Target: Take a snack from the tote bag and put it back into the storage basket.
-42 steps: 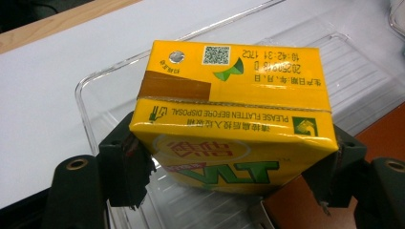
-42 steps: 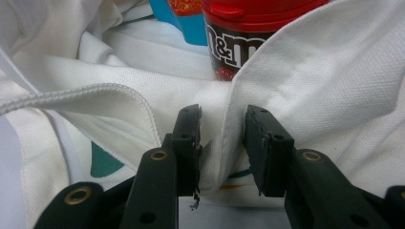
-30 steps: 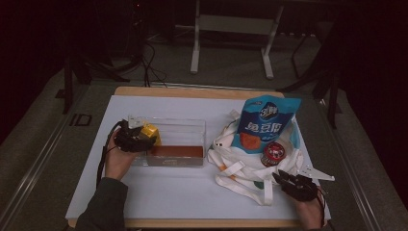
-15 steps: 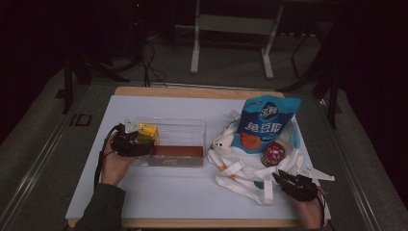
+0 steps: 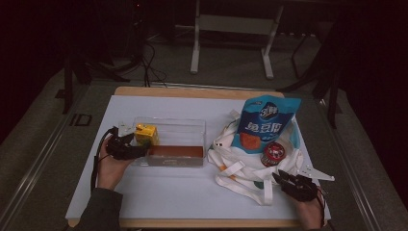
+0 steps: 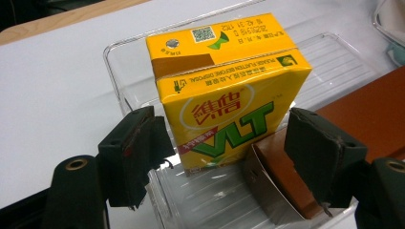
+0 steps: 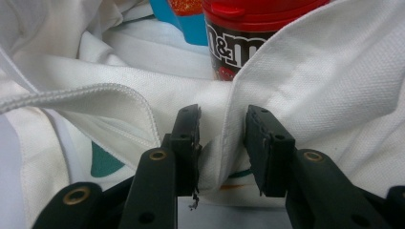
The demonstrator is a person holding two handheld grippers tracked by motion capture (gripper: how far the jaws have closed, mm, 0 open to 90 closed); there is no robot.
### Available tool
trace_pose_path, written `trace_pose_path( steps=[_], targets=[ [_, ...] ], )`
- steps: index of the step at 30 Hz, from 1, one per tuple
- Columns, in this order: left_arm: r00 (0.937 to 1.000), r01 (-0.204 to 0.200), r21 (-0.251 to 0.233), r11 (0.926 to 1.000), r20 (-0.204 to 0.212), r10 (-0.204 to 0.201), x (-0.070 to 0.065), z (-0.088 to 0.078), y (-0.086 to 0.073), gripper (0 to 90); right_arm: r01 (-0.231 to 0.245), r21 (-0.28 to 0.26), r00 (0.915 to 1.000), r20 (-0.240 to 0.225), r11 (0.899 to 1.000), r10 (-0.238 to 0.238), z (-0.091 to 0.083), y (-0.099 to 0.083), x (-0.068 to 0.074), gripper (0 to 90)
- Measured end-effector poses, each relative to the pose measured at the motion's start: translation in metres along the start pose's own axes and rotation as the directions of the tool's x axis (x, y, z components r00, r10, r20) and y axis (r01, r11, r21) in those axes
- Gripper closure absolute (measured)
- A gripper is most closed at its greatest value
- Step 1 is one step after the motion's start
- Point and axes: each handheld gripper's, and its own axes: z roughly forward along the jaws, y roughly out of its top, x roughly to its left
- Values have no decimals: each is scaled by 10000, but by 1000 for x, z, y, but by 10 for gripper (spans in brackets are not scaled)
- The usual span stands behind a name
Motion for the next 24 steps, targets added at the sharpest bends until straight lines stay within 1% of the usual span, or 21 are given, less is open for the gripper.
trace_pose_path(
  steps=[8, 11, 17, 19, 22, 24],
  targets=[
    [10000, 0, -255, 9997, -3, 0, 1, -8, -2, 272, 1, -5, 10000, -4, 10000, -1, 0, 0, 0, 654],
    [10000, -68, -297, 9995, -35, 67, 0, -10, -3, 272, 5, 1, 10000, 1, 10000, -5, 0, 0, 0, 654],
    [9998, -164, -451, 9988, 101, 169, -3, -17, -5, 328, 2, 1, 10000, 4, 10000, -2, 0, 0, 0, 654],
    [9999, -120, -444, 9989, 105, 124, -4, -19, -6, 329, 3, 0, 10000, 5, 10000, -3, 0, 0, 0, 654],
    [9996, -34, -548, 9985, 273, 49, -5, -21, -7, 341, 2, 4, 10000, 10, 10000, -2, 0, 0, 0, 655],
    [9994, -106, -531, 9985, 336, 124, -6, -21, -7, 348, 6, 1, 10000, 6, 10000, -6, 0, 0, 0, 655]
  ],
)
